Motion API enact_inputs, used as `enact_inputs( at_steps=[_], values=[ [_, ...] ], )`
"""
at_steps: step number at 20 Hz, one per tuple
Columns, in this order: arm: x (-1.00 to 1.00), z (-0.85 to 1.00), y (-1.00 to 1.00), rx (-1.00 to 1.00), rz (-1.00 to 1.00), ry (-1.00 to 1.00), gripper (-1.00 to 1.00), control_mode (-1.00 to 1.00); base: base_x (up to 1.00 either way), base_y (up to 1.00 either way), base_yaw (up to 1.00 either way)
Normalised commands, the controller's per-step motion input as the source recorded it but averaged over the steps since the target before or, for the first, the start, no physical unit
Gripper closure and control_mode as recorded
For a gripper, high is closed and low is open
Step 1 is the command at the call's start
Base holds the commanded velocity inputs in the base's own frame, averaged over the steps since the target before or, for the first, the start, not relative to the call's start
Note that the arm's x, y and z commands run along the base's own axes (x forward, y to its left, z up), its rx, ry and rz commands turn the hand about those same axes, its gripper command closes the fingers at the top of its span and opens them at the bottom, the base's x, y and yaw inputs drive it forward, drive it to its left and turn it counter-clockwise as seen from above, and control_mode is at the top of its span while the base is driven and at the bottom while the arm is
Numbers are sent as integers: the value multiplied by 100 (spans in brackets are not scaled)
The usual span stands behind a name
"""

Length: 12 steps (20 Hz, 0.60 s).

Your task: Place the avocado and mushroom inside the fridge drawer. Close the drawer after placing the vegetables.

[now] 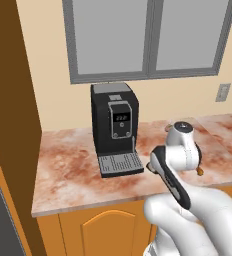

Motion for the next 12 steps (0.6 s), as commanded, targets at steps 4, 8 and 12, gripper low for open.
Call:
enact_inputs(
  at_steps=[4,8,12],
  values=[
    [41,-10,0,-1,0,7,-100,-100,0,0,0],
    [36,-28,0,-3,0,7,-100,-100,0,0,0],
    [31,-33,0,-2,1,1,-100,-100,0,0,0]
  ],
)
